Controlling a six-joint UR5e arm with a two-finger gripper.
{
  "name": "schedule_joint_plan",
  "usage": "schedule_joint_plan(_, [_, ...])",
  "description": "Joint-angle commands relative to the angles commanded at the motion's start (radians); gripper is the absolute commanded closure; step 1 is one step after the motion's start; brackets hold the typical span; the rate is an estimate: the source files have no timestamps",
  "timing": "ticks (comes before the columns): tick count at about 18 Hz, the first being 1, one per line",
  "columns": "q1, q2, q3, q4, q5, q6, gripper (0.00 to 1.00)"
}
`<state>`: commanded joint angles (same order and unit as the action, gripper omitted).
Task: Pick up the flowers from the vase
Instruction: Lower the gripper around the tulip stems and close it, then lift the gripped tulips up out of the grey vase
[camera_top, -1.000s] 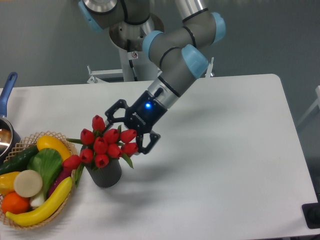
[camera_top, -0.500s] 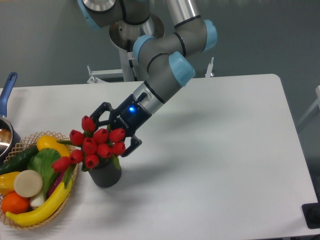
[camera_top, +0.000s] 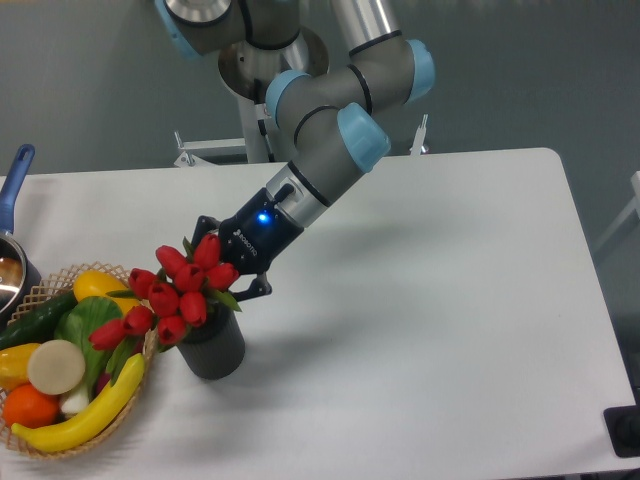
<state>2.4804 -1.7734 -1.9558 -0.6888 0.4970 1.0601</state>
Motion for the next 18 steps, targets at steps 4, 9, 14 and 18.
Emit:
schedule_joint_plan(4, [0.002,0.055,0.041,0.000,-0.060,-0.106,1.00])
schedule_joint_plan(9, [0.009,0.101,0.132,0.000,-0.074,-0.253,1.00])
schedule_joint_plan(14, [0.052,0.109,0.213,-0.003,-0.075,-0.342,1.00])
schedule_joint_plan(18, [0.080,0.121,0.236,-0.005,-0.092,-0.370,1.00])
